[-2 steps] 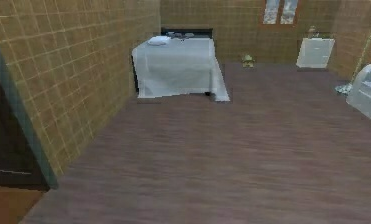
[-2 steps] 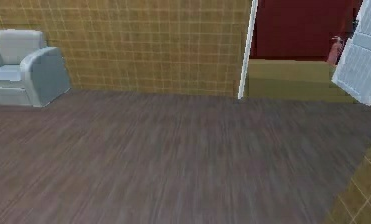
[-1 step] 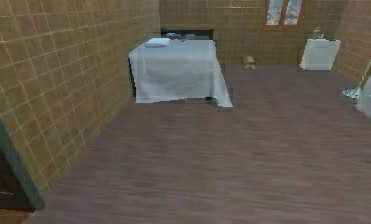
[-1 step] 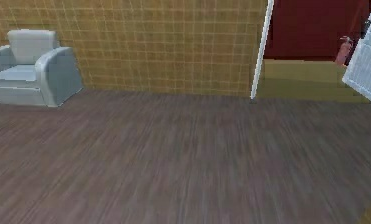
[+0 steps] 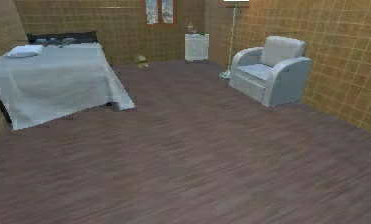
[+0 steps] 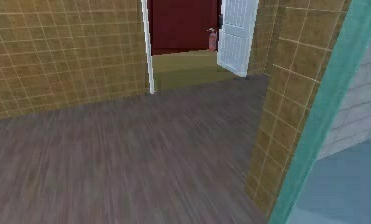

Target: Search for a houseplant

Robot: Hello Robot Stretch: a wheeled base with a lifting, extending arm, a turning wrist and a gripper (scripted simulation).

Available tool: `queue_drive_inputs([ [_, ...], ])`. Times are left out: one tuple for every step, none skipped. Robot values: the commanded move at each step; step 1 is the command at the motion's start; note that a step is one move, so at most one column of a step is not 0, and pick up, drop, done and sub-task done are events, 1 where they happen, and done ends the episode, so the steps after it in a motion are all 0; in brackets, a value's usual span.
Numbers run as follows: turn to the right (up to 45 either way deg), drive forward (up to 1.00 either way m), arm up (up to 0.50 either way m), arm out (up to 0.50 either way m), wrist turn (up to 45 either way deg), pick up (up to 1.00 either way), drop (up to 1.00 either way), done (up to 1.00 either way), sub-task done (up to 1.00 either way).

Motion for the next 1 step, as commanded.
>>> queue_drive_inputs([
  [0.0,0.2,0.0,0.0,0.0,0.0,0.0,0.0,0.0],
])
